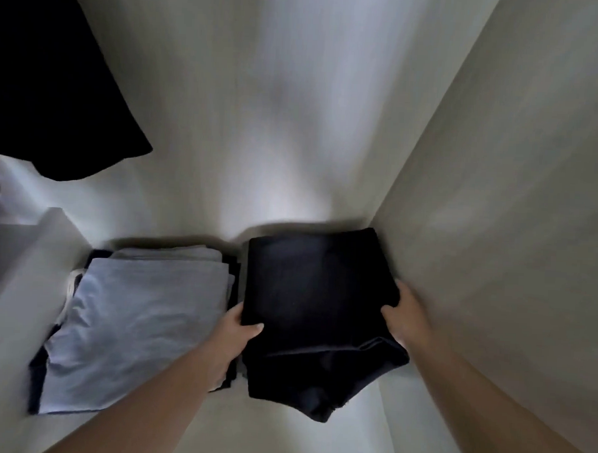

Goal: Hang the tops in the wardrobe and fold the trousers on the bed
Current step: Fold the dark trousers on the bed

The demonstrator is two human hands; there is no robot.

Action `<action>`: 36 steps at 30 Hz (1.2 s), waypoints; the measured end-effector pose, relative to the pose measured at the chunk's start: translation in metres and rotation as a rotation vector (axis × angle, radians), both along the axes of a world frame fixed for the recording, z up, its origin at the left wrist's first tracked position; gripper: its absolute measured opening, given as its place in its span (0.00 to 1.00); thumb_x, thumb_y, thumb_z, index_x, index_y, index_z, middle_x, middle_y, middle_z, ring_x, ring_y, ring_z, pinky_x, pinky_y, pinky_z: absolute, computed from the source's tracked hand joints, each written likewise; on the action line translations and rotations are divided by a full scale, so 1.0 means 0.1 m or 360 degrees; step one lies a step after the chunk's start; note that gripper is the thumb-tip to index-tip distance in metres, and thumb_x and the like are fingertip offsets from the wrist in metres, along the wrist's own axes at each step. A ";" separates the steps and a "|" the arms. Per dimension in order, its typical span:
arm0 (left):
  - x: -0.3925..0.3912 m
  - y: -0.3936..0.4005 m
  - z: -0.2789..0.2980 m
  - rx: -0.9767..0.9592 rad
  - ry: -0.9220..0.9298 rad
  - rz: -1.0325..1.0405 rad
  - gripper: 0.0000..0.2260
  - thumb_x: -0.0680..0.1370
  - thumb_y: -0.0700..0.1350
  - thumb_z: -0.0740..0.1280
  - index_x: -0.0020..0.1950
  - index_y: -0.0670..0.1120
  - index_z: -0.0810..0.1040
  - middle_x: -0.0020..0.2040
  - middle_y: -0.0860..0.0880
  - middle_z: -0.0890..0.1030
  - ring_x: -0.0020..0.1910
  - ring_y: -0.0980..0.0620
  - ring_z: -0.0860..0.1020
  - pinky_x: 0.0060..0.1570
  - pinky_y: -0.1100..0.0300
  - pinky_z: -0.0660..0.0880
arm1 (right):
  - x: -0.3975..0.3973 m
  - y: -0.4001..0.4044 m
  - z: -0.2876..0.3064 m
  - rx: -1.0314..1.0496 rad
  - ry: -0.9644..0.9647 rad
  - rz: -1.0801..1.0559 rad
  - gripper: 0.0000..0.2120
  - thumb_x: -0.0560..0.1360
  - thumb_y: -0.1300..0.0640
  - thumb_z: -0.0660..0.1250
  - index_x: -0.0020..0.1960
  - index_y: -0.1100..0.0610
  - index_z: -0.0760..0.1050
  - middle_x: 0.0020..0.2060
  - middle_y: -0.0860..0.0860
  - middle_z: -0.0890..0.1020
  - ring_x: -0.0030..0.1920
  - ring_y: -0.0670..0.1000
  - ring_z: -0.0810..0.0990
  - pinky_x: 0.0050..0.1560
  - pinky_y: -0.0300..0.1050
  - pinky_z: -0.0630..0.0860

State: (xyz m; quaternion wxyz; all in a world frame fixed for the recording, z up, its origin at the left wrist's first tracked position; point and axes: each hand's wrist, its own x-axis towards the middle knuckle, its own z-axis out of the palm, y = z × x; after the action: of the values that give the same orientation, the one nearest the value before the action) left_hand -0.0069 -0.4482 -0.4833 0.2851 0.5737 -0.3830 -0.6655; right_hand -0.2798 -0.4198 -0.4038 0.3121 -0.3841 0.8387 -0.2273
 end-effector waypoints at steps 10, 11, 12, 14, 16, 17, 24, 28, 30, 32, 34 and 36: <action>-0.36 -0.48 -0.21 -0.1433 -0.1410 -0.0402 0.33 0.71 0.47 0.74 0.73 0.41 0.66 0.73 0.39 0.66 0.71 0.39 0.66 0.68 0.43 0.66 | 0.29 -0.38 -0.56 0.0216 0.0646 0.0582 0.34 0.78 0.48 0.60 0.78 0.49 0.46 0.78 0.53 0.44 0.77 0.53 0.44 0.75 0.48 0.49; -0.40 -0.56 -0.26 -0.1584 -0.1509 -0.0561 0.34 0.69 0.49 0.76 0.71 0.41 0.68 0.72 0.39 0.68 0.71 0.38 0.67 0.66 0.40 0.67 | 0.28 -0.45 -0.60 0.0214 0.0703 0.0621 0.34 0.79 0.45 0.59 0.78 0.49 0.45 0.78 0.53 0.42 0.77 0.53 0.42 0.75 0.49 0.49; -0.44 -0.65 -0.30 -0.1658 -0.1594 -0.0699 0.35 0.68 0.51 0.76 0.71 0.41 0.69 0.72 0.39 0.68 0.71 0.38 0.67 0.65 0.38 0.66 | 0.27 -0.50 -0.64 0.0212 0.0759 0.0652 0.35 0.79 0.43 0.58 0.78 0.48 0.44 0.77 0.53 0.40 0.77 0.53 0.40 0.75 0.50 0.48; -0.50 -0.80 -0.41 -0.1609 -0.1708 -0.0867 0.35 0.70 0.57 0.72 0.71 0.41 0.68 0.73 0.39 0.66 0.72 0.38 0.65 0.65 0.37 0.64 | 0.21 -0.63 -0.75 0.0212 0.0872 0.0694 0.36 0.78 0.39 0.56 0.78 0.48 0.41 0.77 0.54 0.38 0.77 0.54 0.38 0.75 0.52 0.47; -0.53 -0.88 -0.59 -0.1545 -0.1798 -0.0854 0.35 0.73 0.63 0.62 0.72 0.41 0.67 0.75 0.38 0.63 0.74 0.38 0.61 0.67 0.38 0.61 | 0.12 -0.72 -0.94 0.0177 0.0971 0.0724 0.37 0.77 0.36 0.53 0.78 0.50 0.40 0.77 0.55 0.38 0.77 0.54 0.38 0.75 0.51 0.45; -0.53 -0.89 -0.66 -0.1522 -0.1807 -0.0825 0.35 0.74 0.64 0.57 0.73 0.42 0.66 0.76 0.39 0.61 0.75 0.40 0.58 0.69 0.39 0.59 | 0.10 -0.74 -1.01 0.0134 0.1001 0.0742 0.38 0.77 0.35 0.51 0.78 0.50 0.40 0.77 0.56 0.39 0.77 0.54 0.39 0.75 0.50 0.44; -0.66 -1.05 -1.03 -0.1555 -0.1827 -0.0711 0.34 0.76 0.62 0.55 0.75 0.42 0.62 0.77 0.40 0.56 0.76 0.41 0.51 0.72 0.44 0.47 | -0.05 -0.97 -1.57 -0.0118 0.0890 0.0737 0.39 0.73 0.35 0.49 0.77 0.56 0.54 0.76 0.63 0.53 0.76 0.61 0.51 0.74 0.52 0.50; -0.63 -1.04 -1.07 -0.1488 -0.1831 -0.0727 0.35 0.76 0.63 0.53 0.76 0.43 0.60 0.78 0.41 0.54 0.77 0.42 0.49 0.73 0.45 0.44 | -0.03 -0.98 -1.65 -0.0089 0.0884 0.0755 0.39 0.73 0.35 0.49 0.77 0.58 0.54 0.75 0.64 0.53 0.76 0.63 0.52 0.75 0.53 0.51; -0.64 -1.06 -1.00 -0.1424 -0.1842 -0.0769 0.36 0.76 0.64 0.51 0.77 0.43 0.58 0.79 0.42 0.51 0.77 0.43 0.46 0.73 0.44 0.44 | -0.01 -1.00 -1.56 -0.0036 0.0920 0.0755 0.39 0.74 0.35 0.49 0.78 0.56 0.49 0.76 0.62 0.49 0.77 0.61 0.48 0.76 0.54 0.50; -0.64 -1.05 -0.82 -0.1281 -0.1883 -0.0896 0.37 0.76 0.66 0.51 0.78 0.45 0.53 0.79 0.43 0.45 0.77 0.44 0.42 0.74 0.43 0.44 | 0.03 -0.97 -1.38 0.0144 0.0867 0.0782 0.38 0.77 0.36 0.53 0.78 0.52 0.43 0.77 0.59 0.42 0.77 0.57 0.41 0.76 0.53 0.46; -0.61 -0.93 -0.60 -0.1138 -0.1880 -0.0908 0.36 0.77 0.64 0.57 0.79 0.47 0.51 0.79 0.44 0.42 0.77 0.45 0.39 0.74 0.43 0.42 | 0.14 -0.74 -1.17 0.0217 0.0819 0.0759 0.38 0.77 0.38 0.56 0.78 0.50 0.40 0.77 0.57 0.39 0.77 0.55 0.39 0.76 0.54 0.45; -0.61 -0.68 -0.43 -0.1101 -0.1751 -0.0782 0.35 0.76 0.62 0.60 0.78 0.47 0.55 0.79 0.44 0.47 0.78 0.45 0.43 0.73 0.42 0.44 | 0.25 -0.40 -1.06 0.0138 0.0799 0.0741 0.38 0.77 0.38 0.56 0.78 0.50 0.43 0.77 0.58 0.40 0.77 0.55 0.40 0.75 0.56 0.46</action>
State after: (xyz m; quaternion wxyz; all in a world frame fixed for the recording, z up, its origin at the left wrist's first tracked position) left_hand -0.0676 -0.5167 -0.5260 0.0571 0.6006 -0.7807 -0.1629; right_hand -0.2550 -0.4594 -0.5098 0.1556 -0.5955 0.7881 -0.0126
